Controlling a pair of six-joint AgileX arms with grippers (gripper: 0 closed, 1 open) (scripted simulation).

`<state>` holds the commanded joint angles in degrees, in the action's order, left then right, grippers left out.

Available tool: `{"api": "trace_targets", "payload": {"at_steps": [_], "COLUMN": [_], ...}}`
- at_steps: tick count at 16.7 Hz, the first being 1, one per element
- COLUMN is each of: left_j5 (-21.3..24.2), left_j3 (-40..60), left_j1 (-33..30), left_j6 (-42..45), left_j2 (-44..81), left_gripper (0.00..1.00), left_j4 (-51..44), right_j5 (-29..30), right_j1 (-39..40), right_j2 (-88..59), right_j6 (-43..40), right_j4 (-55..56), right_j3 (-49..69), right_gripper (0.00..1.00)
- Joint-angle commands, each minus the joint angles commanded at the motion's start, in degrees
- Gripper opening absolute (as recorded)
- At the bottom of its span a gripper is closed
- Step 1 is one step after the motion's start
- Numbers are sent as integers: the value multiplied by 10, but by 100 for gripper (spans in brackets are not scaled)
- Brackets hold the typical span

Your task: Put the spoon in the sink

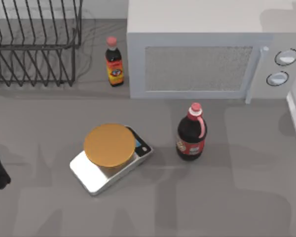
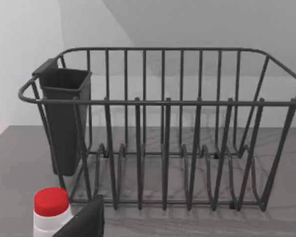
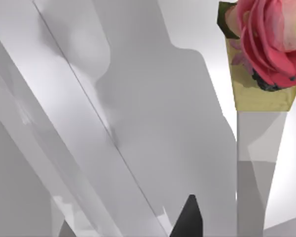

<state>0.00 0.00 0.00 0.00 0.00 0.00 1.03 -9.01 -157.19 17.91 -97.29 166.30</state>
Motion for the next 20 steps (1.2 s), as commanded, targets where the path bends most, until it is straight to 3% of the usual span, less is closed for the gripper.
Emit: {"api": "trace_targets", "payload": {"at_steps": [6, 15, 20], "left_j5": [0, 0, 0], "left_j3": [0, 0, 0], "left_j1": [0, 0, 0], "left_j6": [0, 0, 0], "left_j2": [0, 0, 0], "left_gripper": [100, 100, 100], "left_j4": [0, 0, 0], "right_j5": [0, -1, -1], "right_j1": [-4, 1, 1], "right_j2": [4, 74, 82], "right_j6": [2, 1, 1], "right_j4": [9, 161, 179], "right_j3": [-11, -240, -262], "right_gripper": [0, 0, 0]}}
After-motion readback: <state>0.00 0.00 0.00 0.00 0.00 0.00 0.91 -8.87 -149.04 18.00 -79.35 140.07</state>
